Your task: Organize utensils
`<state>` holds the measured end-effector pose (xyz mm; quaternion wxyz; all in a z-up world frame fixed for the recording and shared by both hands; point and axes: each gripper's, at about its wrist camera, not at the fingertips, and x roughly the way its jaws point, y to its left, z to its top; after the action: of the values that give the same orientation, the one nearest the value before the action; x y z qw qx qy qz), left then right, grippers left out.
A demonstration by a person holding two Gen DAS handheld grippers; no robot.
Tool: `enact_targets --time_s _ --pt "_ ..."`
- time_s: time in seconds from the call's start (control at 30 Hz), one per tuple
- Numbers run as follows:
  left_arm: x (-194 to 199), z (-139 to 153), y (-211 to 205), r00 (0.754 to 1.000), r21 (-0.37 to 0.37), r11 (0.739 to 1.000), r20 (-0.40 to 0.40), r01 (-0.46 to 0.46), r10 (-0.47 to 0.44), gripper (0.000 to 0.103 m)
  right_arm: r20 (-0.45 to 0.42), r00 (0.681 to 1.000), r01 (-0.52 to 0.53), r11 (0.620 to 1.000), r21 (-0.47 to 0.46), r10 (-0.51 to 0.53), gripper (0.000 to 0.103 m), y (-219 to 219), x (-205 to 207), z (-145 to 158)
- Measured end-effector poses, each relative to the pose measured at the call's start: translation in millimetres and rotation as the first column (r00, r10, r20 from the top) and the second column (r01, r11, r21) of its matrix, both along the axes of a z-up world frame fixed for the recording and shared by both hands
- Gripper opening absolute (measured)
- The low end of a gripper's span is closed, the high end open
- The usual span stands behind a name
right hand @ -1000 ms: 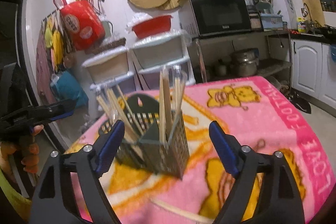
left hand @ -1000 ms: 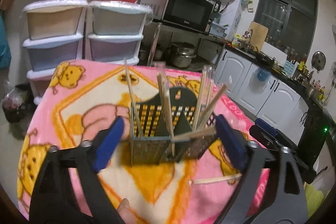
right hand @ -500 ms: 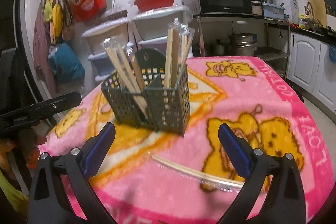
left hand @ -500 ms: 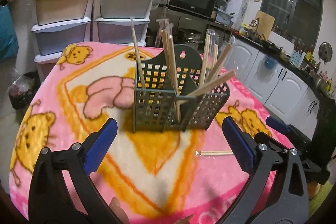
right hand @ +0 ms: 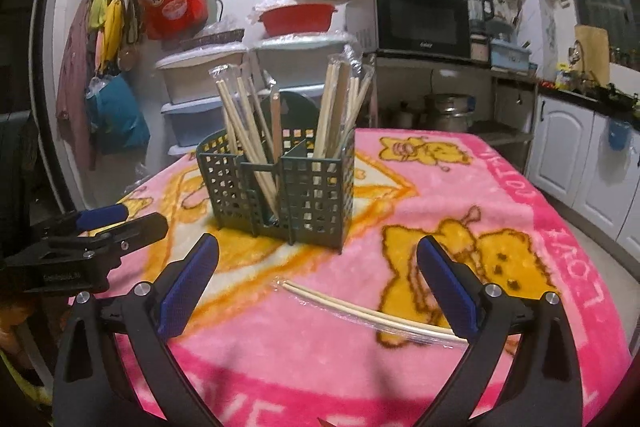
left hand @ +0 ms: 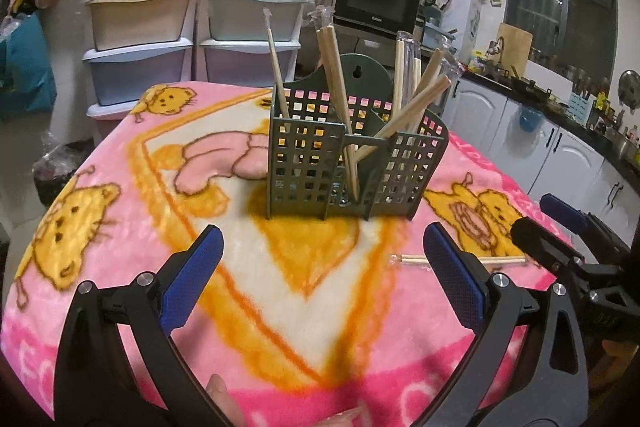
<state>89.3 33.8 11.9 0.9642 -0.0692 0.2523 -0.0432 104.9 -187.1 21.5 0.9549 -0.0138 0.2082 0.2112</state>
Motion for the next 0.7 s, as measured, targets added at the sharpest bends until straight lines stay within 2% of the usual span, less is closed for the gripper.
enact_targets --time_s 0.37,0.7 --pt "-12.3 -5.5 -1.4 0.998 -0.003 1.000 0.058 -0.006 0.007 0.092 0.083 0.995 0.053 0.998 0.033 -0.055 0.096 -9.7 -19.2 -5.8" --pt "-13.0 -10.3 -0.6 0.998 -0.009 1.000 0.060 -0.009 0.009 0.092 0.089 0.995 0.050 0.998 0.030 -0.053 0.096 -8.2 -22.7 -7.2"
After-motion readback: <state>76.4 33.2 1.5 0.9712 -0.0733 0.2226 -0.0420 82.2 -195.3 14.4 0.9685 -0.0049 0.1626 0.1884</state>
